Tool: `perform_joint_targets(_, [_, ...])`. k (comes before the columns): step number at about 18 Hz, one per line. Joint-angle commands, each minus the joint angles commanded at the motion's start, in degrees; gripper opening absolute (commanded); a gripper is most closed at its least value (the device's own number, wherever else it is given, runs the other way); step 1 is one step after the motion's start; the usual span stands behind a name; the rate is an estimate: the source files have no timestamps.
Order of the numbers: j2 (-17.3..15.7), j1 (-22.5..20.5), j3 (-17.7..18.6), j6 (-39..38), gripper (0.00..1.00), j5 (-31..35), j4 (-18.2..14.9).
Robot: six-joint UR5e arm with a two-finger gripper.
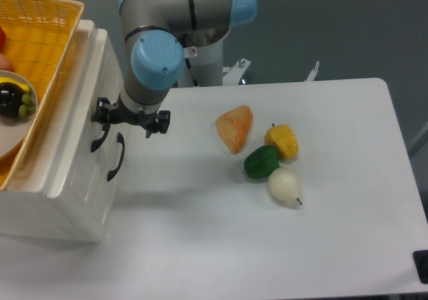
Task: Slide the top white drawer open
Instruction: 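Hook the gripper onto the black handle of the upper drawer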
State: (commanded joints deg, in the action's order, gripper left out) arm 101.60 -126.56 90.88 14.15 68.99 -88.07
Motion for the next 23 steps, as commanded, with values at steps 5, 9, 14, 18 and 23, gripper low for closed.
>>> perform_joint_targets(5, [0.0,0.0,0.0,0.4,1.00,-0.1,0.1])
perform_joint_targets(9, [-0.1,0.0,0.3,2.6,1.00,-0.1,0.4])
perform_joint_targets(14, [-0.1,0.0,0.6,2.9,1.00,-0.1,1.0])
perform_joint_targets(18, [-0.1,0.0,0.8,2.8,1.00,-0.5,1.4])
perform_joint_targets(23, [-0.1,0.1,0.8,2.9,1.00,-0.4,1.6])
